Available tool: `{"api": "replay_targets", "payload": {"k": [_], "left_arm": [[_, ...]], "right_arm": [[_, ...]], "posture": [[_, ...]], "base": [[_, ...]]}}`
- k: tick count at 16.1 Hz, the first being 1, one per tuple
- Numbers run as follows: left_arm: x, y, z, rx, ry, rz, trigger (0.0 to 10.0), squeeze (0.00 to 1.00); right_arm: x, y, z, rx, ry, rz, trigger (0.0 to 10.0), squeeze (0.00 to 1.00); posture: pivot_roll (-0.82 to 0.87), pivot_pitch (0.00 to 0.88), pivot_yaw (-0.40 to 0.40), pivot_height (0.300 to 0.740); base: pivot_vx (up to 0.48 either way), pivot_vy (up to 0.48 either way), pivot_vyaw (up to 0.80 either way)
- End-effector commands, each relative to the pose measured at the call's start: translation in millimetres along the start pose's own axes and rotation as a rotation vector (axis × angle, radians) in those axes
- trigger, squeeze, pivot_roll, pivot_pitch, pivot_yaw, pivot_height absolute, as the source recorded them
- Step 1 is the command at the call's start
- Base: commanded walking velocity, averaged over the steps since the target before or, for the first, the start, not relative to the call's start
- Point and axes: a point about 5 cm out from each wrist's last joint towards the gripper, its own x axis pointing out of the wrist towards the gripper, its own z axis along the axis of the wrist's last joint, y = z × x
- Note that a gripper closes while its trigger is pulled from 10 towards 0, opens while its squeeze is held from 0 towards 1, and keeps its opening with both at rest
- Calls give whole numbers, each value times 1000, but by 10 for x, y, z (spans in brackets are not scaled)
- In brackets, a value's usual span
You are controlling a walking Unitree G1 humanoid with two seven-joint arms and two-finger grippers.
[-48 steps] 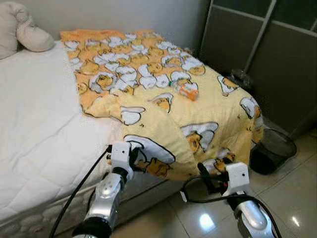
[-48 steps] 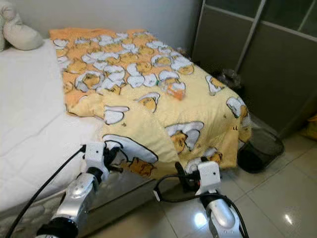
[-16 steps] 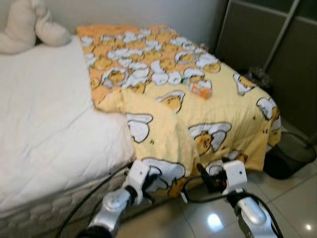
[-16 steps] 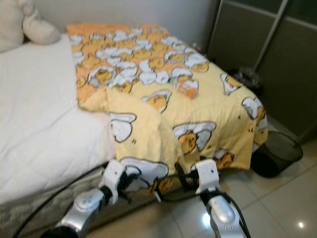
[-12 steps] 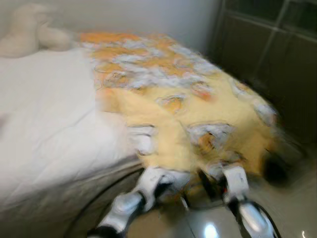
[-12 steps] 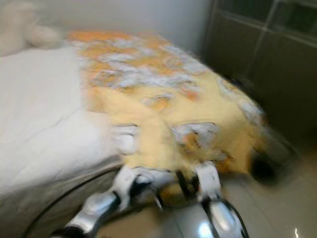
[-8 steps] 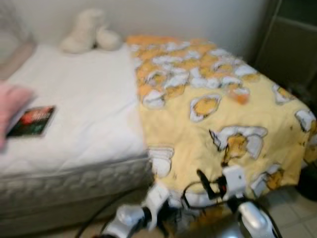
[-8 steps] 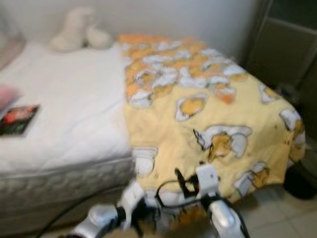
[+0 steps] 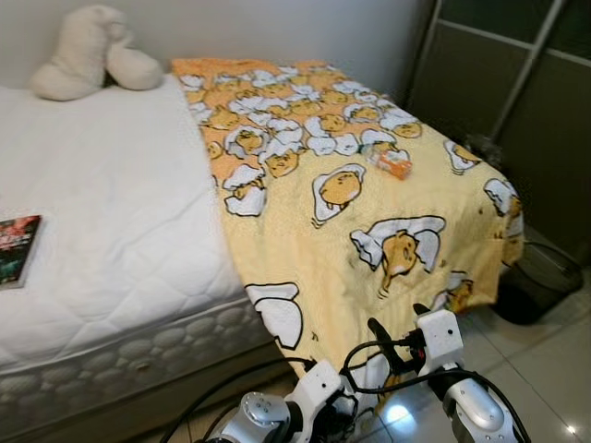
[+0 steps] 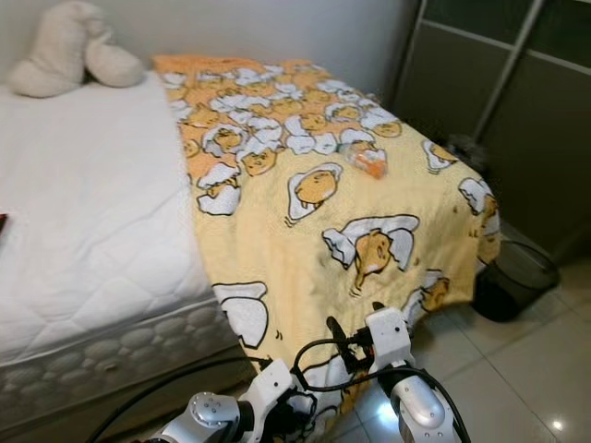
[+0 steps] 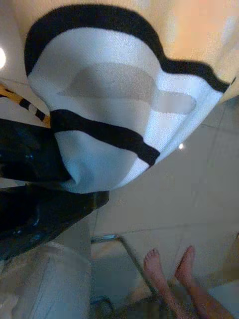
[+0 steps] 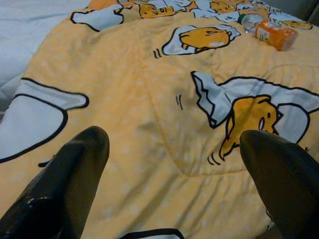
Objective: Clean up the room
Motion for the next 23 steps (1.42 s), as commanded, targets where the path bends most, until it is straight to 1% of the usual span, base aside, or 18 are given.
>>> {"api": "replay_targets", "payload": {"k": [1, 2, 3, 4, 6, 7, 8, 9, 10, 11, 12, 13, 14, 15, 16, 17, 19, 23], "left_arm": [[-25, 54, 35, -16, -28, 22, 10000, 1000], [-61, 75, 10, -9, -30, 19, 10000, 1000], [-135, 103, -85, -2, -18, 16, 10000, 1000], [-203, 139, -167, -31, -15, 24, 10000, 1000], [-374, 213, -352, -10, 21, 42, 10000, 1000], [-464, 310, -345, -10, -9, 92, 10000, 1000], [-492, 360, -310, 2, -31, 131, 10000, 1000], [-538, 517, -143, -2, -124, 285, 10000, 1000], [-600, 681, 80, -30, -250, 444, 10000, 1000], [-734, 893, 364, -72, -392, 639, 10000, 1000], [-885, 1049, 682, -142, -568, 729, 10000, 55], [-986, 1103, 940, -210, -737, 694, 10000, 0], [-1070, 1172, 1081, -141, -726, 805, 10000, 0], [-1091, 1198, 1201, -140, -748, 850, 10000, 0], [-1074, 1202, 1207, -133, -730, 887, 10000, 0], [-1020, 1200, 1167, -144, -687, 919, 10000, 0], [-976, 1192, 1102, -147, -634, 946, 10000, 0], [-977, 1192, 979, -159, -589, 976, 10000, 0]], "right_arm": [[-1, -2, 35, -4, -8, 4, 10000, 0], [-8, -5, 48, 9, -19, -12, 10000, 0], [-37, -25, 70, 22, -40, -49, 10000, 0], [-51, -28, 57, 35, -39, -65, 10000, 0], [-85, -33, 11, 47, -31, -88, 10000, 0], [-64, -64, 2, 63, -37, -121, 10000, 0], [-47, -90, 23, 69, -48, -141, 10000, 0], [11, -168, 130, 78, -88, -201, 10000, 0], [65, -241, 250, 98, -130, -261, 10000, 0], [126, -305, 363, 113, -167, -299, 10000, 0], [198, -356, 473, 110, -197, -324, 10000, 0], [262, -379, 559, 98, -220, -334, 10000, 0], [329, -372, 586, 46, -202, -317, 10000, 0], [376, -368, 614, 62, -216, -308, 10000, 0], [383, -382, 608, 61, -211, -316, 10000, 0], [369, -387, 572, 65, -199, -320, 10000, 0], [314, -393, 498, 75, -183, -329, 10000, 0], [216, -416, 381, 87, -158, -349, 10000, 0]], "posture": [[74, 0, -33, 740], [78, 0, -31, 740], [84, 0, -27, 740], [89, 0, -22, 740], [97, 0, -12, 740], [108, 0, -4, 740], [110, 0, -3, 740], [121, 0, 1, 740], [122, 0, 1, 740], [126, 0, 2, 740], [129, 0, 0, 740], [130, 0, -1, 740], [128, 0, 0, 740], [123, 0, 3, 740], [118, 0, 2, 740], [113, 0, 0, 740], [100, 0, 3, 740], [87, 0, 15, 740]], "base": [[0, 0, 0], [0, 0, 0], [0, 0, 0], [0, 0, 0], [0, 0, 0], [0, 0, 0], [0, 0, 0], [0, 0, 0], [0, 0, 0], [0, 0, 0], [0, 0, 0], [0, 0, 0], [247, -409, 0], [0, -424, 556], [0, -424, 525], [0, -424, 506], [0, -424, 472], [0, -424, 447]]}}
